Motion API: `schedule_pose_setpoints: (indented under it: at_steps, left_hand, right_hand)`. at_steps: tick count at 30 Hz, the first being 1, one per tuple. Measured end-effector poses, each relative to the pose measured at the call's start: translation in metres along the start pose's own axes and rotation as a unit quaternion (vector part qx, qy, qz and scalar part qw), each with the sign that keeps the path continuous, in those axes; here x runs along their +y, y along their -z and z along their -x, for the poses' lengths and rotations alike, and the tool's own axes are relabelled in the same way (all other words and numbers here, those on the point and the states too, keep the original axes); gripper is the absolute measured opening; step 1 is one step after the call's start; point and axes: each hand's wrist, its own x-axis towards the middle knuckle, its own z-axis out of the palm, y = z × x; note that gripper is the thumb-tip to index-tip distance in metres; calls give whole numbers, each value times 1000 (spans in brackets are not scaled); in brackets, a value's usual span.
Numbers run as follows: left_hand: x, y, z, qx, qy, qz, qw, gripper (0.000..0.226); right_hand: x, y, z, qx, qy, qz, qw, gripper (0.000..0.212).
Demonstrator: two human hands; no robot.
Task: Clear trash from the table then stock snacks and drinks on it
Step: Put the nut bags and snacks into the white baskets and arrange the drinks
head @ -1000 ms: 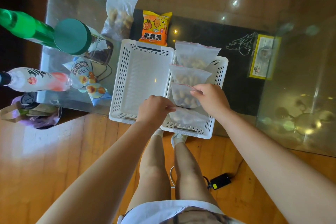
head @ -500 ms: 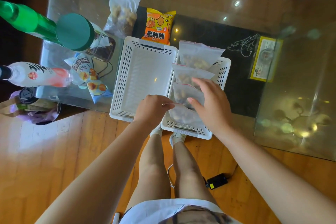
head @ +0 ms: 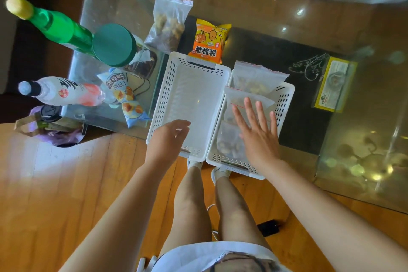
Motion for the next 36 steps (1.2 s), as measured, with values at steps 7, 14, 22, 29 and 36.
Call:
schedule_pose_setpoints:
  at_steps: [7, 14, 22, 29, 36]
  left_hand:
    - [1, 63, -3, 92, -46, 35, 994, 31]
    - [15, 113, -66, 180, -86, 5, 980, 45]
    - [-2, 144, -144, 130, -13, -119, 984, 86]
    - [-23, 142, -168, 71, 5, -52, 996, 89]
    - [-32, 137, -172, 61, -6, -38, 997, 88]
  right_hand:
    - [-15, 40, -14, 50, 73, -48, 995, 87]
    - [-40, 85, -87, 79, 69, -152, 983, 55]
    - [-70, 102, -179, 53, -53, -201, 977, 50]
    - [-109, 117, -271, 44, -41, -183, 981, 50]
    - [-121, 125, -352, 6, -137, -196, 971, 64]
